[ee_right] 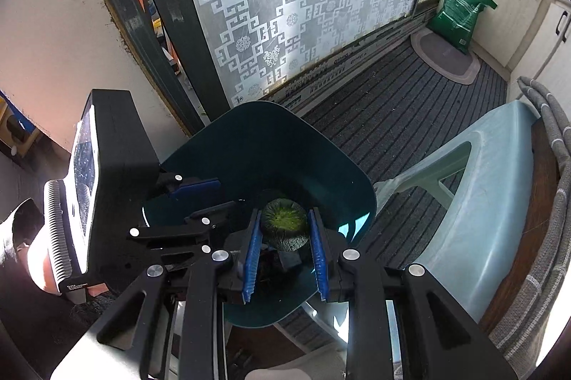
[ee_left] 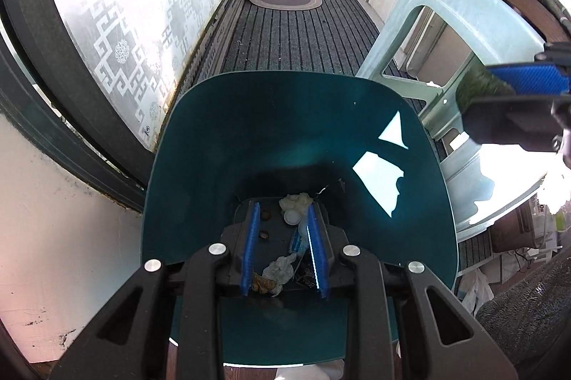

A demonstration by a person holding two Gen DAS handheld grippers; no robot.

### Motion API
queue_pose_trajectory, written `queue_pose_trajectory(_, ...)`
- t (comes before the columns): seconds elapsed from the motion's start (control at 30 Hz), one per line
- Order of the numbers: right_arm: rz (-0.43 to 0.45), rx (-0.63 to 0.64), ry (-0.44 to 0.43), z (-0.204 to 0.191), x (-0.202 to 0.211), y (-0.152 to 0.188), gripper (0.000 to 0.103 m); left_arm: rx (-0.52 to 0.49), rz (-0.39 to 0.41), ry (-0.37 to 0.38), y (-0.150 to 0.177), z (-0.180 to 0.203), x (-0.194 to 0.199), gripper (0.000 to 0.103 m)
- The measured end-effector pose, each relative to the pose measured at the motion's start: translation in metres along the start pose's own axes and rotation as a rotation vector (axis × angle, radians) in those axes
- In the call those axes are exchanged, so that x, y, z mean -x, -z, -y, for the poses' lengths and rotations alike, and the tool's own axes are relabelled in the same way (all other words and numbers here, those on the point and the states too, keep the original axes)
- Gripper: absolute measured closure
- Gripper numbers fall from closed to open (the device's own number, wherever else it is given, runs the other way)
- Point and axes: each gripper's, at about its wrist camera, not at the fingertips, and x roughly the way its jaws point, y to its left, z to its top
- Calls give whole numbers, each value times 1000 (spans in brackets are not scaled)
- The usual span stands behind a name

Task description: Collect trash

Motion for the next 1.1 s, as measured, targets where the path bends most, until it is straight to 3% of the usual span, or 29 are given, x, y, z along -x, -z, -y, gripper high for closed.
queue_pose_trajectory(0.4,-54,-4,20,-11,-34,18,77,-5,149,-37,-10,-7,44,84)
queue_pose_trajectory(0.87,-120,-46,11,-21,-72,33,76,-22,269,-16,-14,-7,90,89)
queue_pose_trajectory(0.9,-124,-48,12,-21,-74,34,75,-27,278,-14,-16,-6,94,89)
queue_pose_trajectory(0.97,-111,-66,4,-20,-75,37,62,-30,296,-10,-18,-6,102,89)
queue_pose_trajectory(1.1,-48,-89,-10,-22,-63,41,60,-25,337,5,-17,-12,111,87)
